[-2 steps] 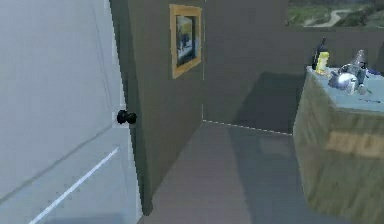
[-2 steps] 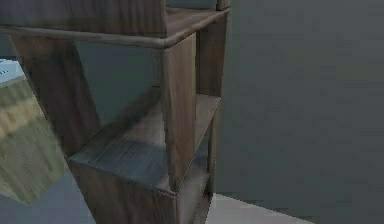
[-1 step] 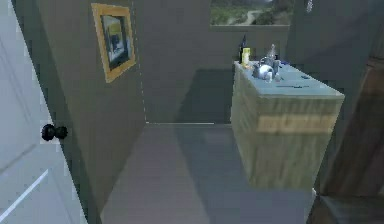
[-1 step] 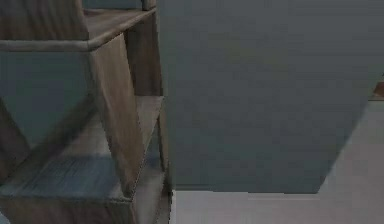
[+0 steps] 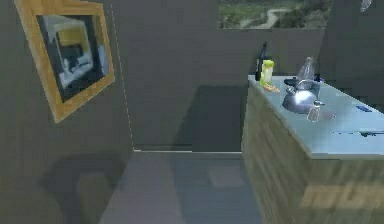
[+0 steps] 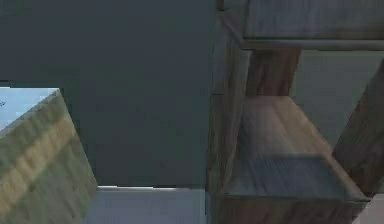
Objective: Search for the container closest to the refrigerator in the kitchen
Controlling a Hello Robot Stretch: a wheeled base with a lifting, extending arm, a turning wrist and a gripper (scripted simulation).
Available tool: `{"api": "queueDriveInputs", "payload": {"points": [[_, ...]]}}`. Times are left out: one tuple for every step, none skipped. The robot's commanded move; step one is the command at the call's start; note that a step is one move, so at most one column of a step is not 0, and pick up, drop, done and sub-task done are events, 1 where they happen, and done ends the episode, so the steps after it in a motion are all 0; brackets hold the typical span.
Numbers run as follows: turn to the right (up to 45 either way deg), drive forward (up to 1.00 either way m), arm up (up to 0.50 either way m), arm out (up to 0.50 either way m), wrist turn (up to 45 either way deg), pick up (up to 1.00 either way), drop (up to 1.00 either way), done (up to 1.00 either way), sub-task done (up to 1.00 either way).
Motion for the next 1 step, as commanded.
{"api": "queueDriveInputs", "payload": {"points": [[45.0,0.0,0.0,0.0,0.0,0.0,0.0,0.0,0.0]]}}
